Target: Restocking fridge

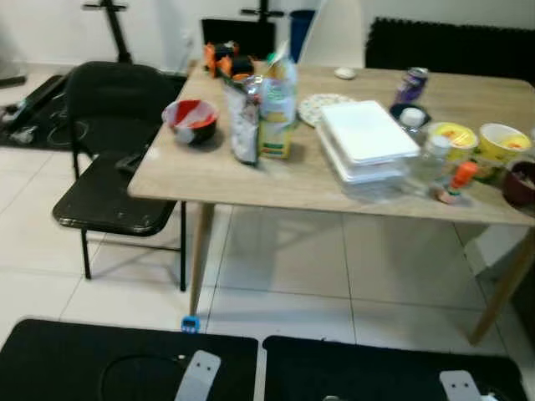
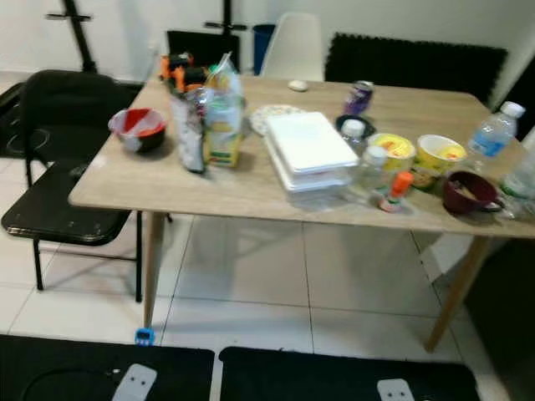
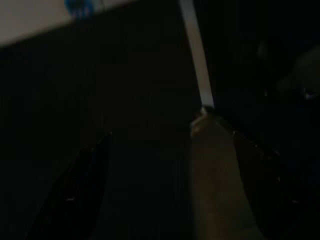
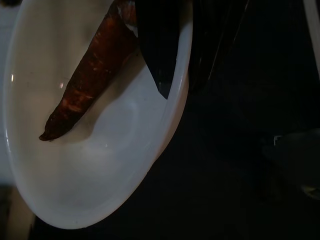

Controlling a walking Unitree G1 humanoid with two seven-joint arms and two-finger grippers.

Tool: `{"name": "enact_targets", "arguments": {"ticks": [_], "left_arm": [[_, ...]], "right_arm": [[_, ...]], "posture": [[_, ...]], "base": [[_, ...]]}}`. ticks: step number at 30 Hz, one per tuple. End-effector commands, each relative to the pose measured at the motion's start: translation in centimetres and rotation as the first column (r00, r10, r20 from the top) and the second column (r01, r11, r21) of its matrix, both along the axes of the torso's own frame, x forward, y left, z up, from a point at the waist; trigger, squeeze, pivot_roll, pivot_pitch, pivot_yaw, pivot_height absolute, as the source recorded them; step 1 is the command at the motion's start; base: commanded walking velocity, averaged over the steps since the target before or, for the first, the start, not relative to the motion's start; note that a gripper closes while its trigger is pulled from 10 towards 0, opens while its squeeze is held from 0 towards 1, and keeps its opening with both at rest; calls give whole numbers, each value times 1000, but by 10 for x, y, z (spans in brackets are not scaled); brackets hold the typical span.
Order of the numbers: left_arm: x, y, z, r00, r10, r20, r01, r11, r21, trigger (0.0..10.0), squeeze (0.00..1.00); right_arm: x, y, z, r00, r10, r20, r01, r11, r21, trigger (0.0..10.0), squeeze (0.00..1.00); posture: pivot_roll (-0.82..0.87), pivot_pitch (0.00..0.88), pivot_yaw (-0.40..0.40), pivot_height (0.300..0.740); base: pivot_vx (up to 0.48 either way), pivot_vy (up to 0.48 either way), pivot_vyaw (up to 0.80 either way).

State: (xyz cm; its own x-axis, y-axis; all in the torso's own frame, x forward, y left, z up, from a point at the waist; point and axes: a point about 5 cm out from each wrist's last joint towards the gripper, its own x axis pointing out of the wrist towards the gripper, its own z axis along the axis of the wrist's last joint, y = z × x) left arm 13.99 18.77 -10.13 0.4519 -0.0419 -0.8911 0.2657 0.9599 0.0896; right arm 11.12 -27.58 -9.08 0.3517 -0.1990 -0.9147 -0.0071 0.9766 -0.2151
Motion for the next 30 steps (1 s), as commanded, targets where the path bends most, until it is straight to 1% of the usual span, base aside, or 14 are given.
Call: {"name": "enact_targets", "arguments": {"ticks": [1, 12, 25, 30], "left_arm": [[-10, 0, -3, 999, -18, -34, 18, 1000, 3, 10000, 0], [-9, -3, -3, 999, -34, -31, 34, 999, 1, 10000, 0], [-8, -1, -3, 999, -36, -29, 37, 999, 3, 10000, 0], [-7, 0, -2, 999, -36, -27, 36, 999, 4, 10000, 0]], "right_arm": [[2, 0, 0, 1000, -6, 6, 6, 1000, 1, 10000, 0], [0, 4, -2, 1000, -15, 4, 15, 1000, 12, 10000, 0], [-1, 17, -6, 1000, -18, 7, 17, 999, 40, 10000, 0], [-1, 20, -7, 1000, -15, 6, 15, 999, 45, 10000, 0]], "posture": [[-28, 25, -41, 740], [-30, 28, -35, 740], [-22, 21, -30, 740], [-21, 20, -30, 740]], "base": [[0, 0, -800], [0, 0, -800], [0, 0, -800], [0, 0, -800]]}}
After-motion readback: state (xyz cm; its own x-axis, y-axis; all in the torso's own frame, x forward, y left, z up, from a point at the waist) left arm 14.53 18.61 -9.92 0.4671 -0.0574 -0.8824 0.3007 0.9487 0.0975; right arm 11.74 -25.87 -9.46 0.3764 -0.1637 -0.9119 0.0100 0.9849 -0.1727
